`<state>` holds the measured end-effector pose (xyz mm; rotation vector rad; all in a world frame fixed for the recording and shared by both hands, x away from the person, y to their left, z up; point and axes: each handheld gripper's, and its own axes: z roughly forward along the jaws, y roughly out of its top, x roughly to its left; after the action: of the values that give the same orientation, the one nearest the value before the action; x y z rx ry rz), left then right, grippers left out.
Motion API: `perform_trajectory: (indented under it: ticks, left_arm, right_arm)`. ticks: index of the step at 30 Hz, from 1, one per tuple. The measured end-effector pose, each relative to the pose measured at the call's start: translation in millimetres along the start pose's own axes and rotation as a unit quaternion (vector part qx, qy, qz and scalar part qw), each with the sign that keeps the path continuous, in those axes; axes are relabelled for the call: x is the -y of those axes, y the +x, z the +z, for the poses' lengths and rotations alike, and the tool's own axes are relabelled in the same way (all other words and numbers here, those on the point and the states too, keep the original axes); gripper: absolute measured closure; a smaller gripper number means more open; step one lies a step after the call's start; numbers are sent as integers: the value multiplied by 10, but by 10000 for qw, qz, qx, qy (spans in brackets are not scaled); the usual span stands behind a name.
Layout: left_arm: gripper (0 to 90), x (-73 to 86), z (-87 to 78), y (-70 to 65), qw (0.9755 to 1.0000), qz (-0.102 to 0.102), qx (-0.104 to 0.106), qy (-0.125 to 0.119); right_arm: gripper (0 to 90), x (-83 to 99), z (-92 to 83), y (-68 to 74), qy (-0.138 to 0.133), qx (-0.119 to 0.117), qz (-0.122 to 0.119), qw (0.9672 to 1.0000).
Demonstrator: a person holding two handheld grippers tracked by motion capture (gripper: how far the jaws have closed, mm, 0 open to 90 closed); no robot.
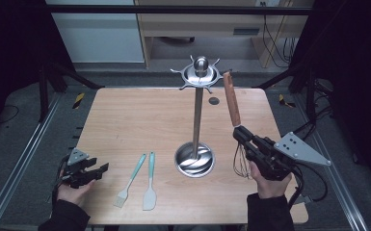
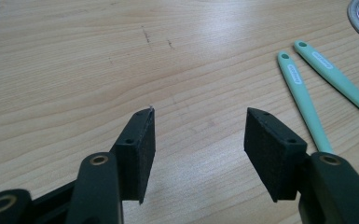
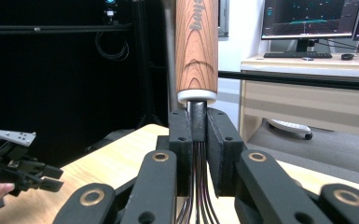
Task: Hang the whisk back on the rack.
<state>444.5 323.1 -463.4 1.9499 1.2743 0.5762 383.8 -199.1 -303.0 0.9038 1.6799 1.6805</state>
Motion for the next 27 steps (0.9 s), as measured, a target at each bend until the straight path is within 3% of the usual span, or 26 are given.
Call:
perform_trajectory:
  ticks: [4, 15, 22, 27]
  left_arm:
    - [432, 0, -7, -2, 10000, -3, 6, -2]
    - [432, 1, -8, -2, 10000, -4, -2, 5]
    - [432, 1, -9, 0, 10000, -10, -4, -2]
    - [432, 1, -7, -2, 10000, -2, -2, 6]
  right_arm:
    - [811, -16, -2, 157, 14, -36, -132, 9999]
    - [811, -68, -37, 369, -21, -67, -308, 9995]
    - [811, -5, 21, 389, 154, 122, -460, 9987]
    - [811, 10, 35, 405, 190, 130, -454, 9987]
